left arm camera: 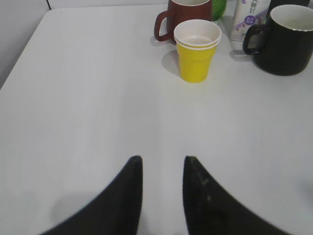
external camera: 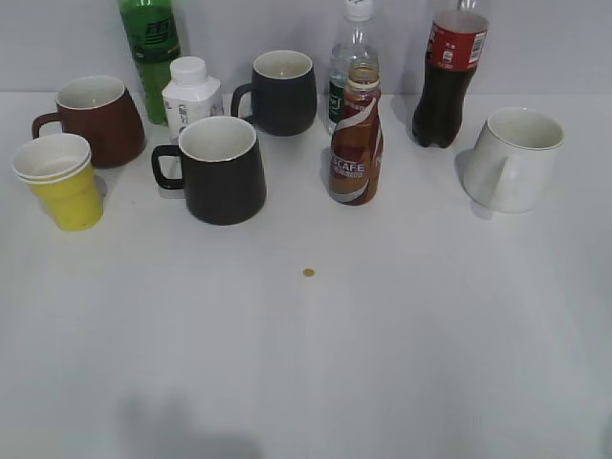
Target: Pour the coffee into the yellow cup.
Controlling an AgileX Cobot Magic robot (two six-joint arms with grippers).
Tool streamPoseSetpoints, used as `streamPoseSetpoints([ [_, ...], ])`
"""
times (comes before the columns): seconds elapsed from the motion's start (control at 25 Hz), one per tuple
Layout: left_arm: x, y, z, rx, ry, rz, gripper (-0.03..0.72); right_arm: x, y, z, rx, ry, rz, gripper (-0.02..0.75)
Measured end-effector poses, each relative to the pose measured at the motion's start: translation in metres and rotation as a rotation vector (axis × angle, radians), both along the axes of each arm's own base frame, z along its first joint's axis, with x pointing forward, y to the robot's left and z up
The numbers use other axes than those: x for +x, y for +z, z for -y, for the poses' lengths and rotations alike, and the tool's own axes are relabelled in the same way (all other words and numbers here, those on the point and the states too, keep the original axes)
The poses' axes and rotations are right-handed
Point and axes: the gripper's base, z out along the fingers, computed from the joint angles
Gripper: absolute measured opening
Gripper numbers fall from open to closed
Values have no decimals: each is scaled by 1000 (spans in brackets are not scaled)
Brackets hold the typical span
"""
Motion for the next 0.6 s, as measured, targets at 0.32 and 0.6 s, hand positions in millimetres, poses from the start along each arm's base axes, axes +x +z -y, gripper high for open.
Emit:
streamPoseSetpoints([
  [0.32,0,0,0,0,0,0,225,0,0,0,0,0,0,587],
  [0.6,0,0,0,0,0,0,225,0,0,0,0,0,0,587],
])
